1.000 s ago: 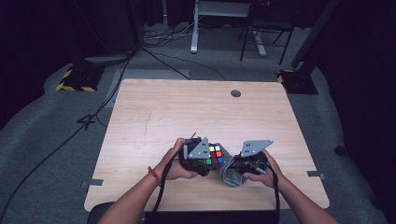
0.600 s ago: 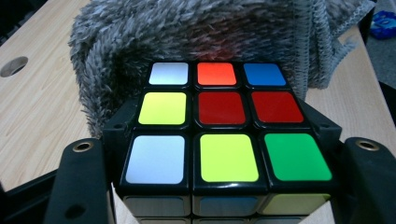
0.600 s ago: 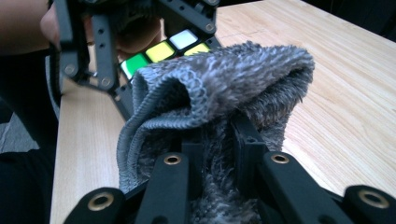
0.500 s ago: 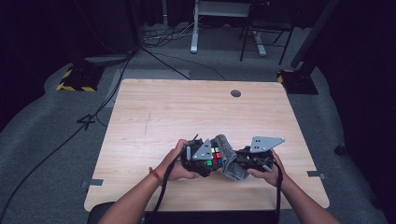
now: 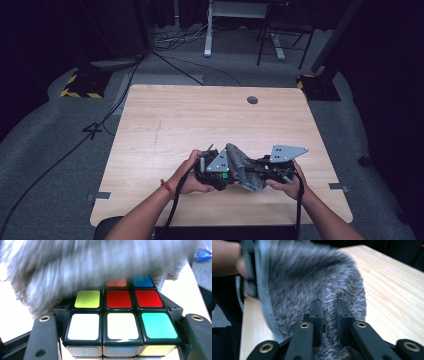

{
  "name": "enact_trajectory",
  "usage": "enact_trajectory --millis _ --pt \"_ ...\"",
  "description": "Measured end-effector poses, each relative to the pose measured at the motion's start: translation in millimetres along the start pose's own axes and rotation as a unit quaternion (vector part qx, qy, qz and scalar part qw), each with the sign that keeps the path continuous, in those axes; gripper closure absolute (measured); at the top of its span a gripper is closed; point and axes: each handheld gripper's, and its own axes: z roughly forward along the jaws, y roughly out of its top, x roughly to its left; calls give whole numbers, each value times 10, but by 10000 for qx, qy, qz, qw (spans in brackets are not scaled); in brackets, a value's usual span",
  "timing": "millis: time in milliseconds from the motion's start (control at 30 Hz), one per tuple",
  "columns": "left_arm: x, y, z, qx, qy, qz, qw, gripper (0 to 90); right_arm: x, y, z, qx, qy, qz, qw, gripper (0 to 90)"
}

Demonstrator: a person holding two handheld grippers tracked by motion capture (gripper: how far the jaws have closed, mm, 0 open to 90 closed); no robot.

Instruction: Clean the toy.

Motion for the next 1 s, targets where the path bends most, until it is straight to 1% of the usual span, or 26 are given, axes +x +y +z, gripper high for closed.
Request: enact_trajectory --millis 33,67,100,133,167,200,233,267,300,333,400,433,500,533,600,633,667,700,733,767,833,900,933,967,1000 --pt "-1 4 -13 -56 -37 8 10000 334 -7 -15 13 68 -29 -6 10000 788" --pt "-3 8 -25 -102 -21 30 9999 334 -11 -36 34 177 -87 -35 9998 788" --pt "-7 13 -35 -156 -21 6 9999 334 -20 -58 62 318 -123 -53 9994 788" --pt "-3 20 -53 -229 -32 2 9997 334 -30 -84 94 432 -102 -24 9990 788" --pt "-5 23 -62 -281 -56 -37 9996 334 -29 -112 134 558 -28 1 9984 787" --pt "0 28 -69 -318 -82 -43 9995 333 -21 -123 155 607 9 -16 9982 788" --pt "1 28 -66 -294 -104 -43 9995 334 -3 -127 173 631 37 -48 9980 787" --pt "5 23 -61 -253 -84 -16 9996 333 12 -117 174 600 64 -69 9982 788" --pt "10 12 -53 -242 -83 -64 9997 333 24 -100 165 556 83 -69 9984 789" --pt "23 3 -45 -230 -125 -126 9996 332 30 -87 152 501 79 -79 9987 790" --pt "37 -5 -35 -218 -162 -143 9995 330 34 -81 126 359 131 -9 9993 791" --pt "38 -4 -27 -202 -160 -171 9995 329 38 -79 122 347 124 -7 9993 792" --pt "29 5 -19 -153 -132 -122 9997 328 53 -63 106 263 115 -26 9996 795" --pt "23 11 -13 -80 -106 -52 9999 328 60 -55 99 231 119 -31 9997 795" --pt "2 21 13 50 -58 24 10000 326 83 -20 76 131 138 -82 9998 795" --pt "-12 25 37 140 -28 40 9999 327 95 2 63 89 183 -98 9997 795" --pt "-21 28 51 183 -5 72 9998 329 118 31 51 52 173 -155 9997 795" --pt "-29 27 58 210 22 126 9997 330 132 46 51 53 162 -194 9997 795" --pt "-29 26 59 238 42 137 9996 331 145 57 56 96 131 -250 9996 794" --pt "-29 24 56 232 42 134 9996 332 144 55 57 112 112 -253 9996 794" --pt "-32 26 46 218 41 138 9997 333 125 39 54 69 150 -176 9997 794" --pt "-30 30 45 215 55 163 9996 334 107 26 50 117 115 -147 9998 793" --pt "-26 31 38 177 41 147 9997 334 100 19 56 156 100 -153 9997 793" --pt "-23 34 26 155 26 101 9998 334 94 7 69 234 34 -195 9995 793" --pt "-18 38 11 119 73 116 9998 335 85 -8 84 346 -34 -245 9991 793"
